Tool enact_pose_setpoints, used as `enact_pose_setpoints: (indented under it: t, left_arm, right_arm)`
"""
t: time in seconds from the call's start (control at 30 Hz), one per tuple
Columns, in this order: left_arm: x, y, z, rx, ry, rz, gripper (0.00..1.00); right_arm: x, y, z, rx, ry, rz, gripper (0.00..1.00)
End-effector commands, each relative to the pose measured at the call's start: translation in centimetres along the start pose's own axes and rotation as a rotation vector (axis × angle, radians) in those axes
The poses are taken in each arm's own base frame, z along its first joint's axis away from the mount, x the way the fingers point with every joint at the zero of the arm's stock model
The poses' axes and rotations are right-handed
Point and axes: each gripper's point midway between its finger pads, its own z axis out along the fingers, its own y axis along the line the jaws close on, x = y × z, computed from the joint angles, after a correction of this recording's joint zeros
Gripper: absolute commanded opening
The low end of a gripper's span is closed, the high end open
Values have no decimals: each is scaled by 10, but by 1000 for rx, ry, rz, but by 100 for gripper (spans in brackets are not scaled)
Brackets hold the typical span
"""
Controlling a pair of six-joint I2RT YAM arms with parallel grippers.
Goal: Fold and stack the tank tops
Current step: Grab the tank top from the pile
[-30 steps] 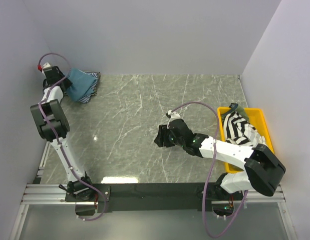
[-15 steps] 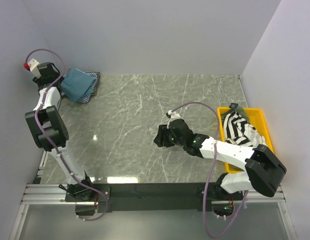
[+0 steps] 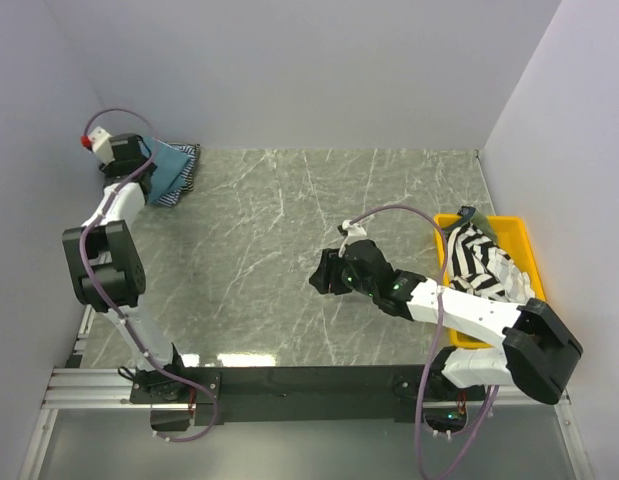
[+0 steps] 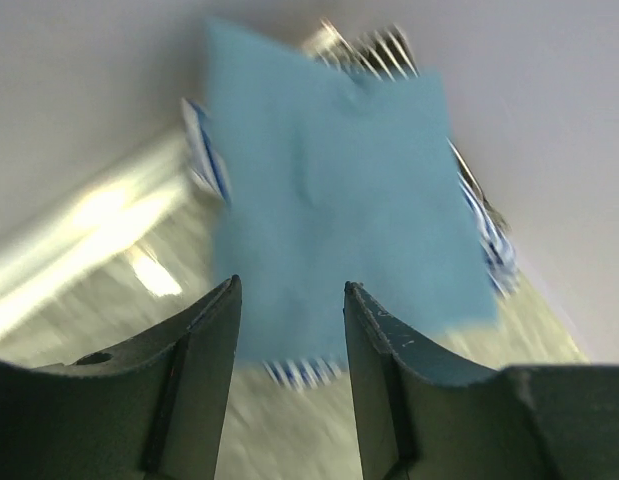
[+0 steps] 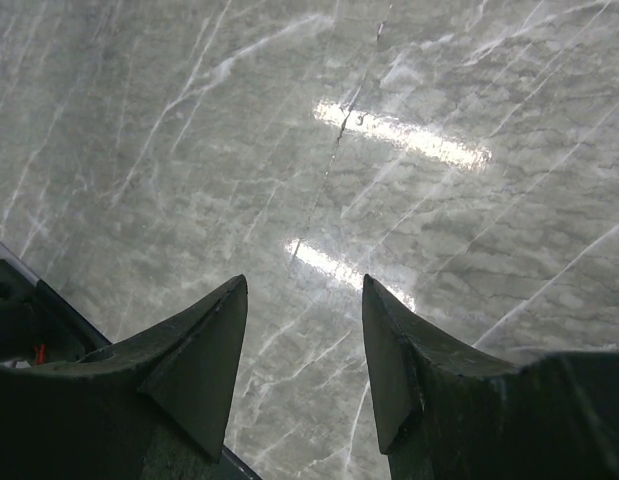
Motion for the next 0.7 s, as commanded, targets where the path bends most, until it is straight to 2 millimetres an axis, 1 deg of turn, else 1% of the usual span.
enact_pose_setpoints:
  t: [0.0, 0.03, 0.07, 0.1, 0.13, 0.17, 0.2, 0.23, 0.27, 0.3, 0.33, 0.37, 0.4, 0.43, 0.47, 0.5, 0.53, 0.57, 0.6, 0.63, 0.67]
  left_arm:
    - [-19, -54, -58, 145, -38, -86, 51]
    - [-8, -57, -67, 158, -18, -81, 51]
    - [0, -65, -78, 179, -3, -77, 51]
    - [8, -88, -104, 253, 20, -72, 52]
    - [24, -91, -114, 269, 50, -59, 52]
    - [37, -101, -129, 301, 81, -49, 52]
    - [55, -117, -157, 368, 119, -27, 52]
    - [68, -127, -175, 422, 159, -13, 52]
    - [76, -134, -196, 462, 186, 2, 52]
    - [103, -148, -225, 537, 238, 60, 52]
    - [116, -155, -246, 589, 272, 97, 52]
    - [137, -163, -283, 648, 326, 154, 52]
    - [149, -164, -302, 694, 355, 203, 53]
    - [162, -165, -322, 734, 392, 242, 53]
    - [166, -165, -346, 787, 418, 263, 53]
    - [190, -159, -377, 845, 478, 329, 54]
    - [198, -156, -396, 887, 505, 354, 54]
    - [199, -152, -417, 941, 527, 366, 54]
    - [215, -144, -438, 978, 576, 402, 54]
    - [219, -138, -450, 1006, 604, 414, 54]
    - [217, -134, -467, 1064, 628, 413, 55]
  right_arm:
    - [-18, 2, -8, 4, -71, 20, 57]
    - [-22, 2, -12, 4, -85, 22, 57]
    - [-25, -1, -14, 17, -86, 26, 57]
    - [-31, -4, -17, 38, -108, 30, 57]
    - [-36, -6, -23, 53, -126, 36, 57]
    - [-40, -12, -28, 86, -127, 40, 57]
    - [-50, -22, -33, 136, -160, 58, 58]
    - [-59, -27, -42, 164, -187, 68, 58]
    - [-63, -35, -50, 210, -188, 76, 58]
    - [-72, -47, -57, 261, -211, 98, 58]
    - [-83, -59, -69, 321, -254, 115, 60]
    - [-86, -70, -79, 378, -250, 135, 61]
    - [-92, -80, -87, 416, -266, 150, 61]
    - [-103, -97, -99, 476, -305, 183, 61]
    - [-105, -107, -110, 526, -306, 195, 62]
    - [-107, -117, -117, 566, -318, 209, 63]
    - [-114, -137, -133, 634, -362, 250, 64]
    - [-112, -149, -140, 675, -358, 265, 64]
    - [-112, -162, -149, 716, -370, 291, 65]
    - [-112, -172, -157, 742, -385, 314, 65]
    - [-110, -195, -170, 803, -400, 364, 65]
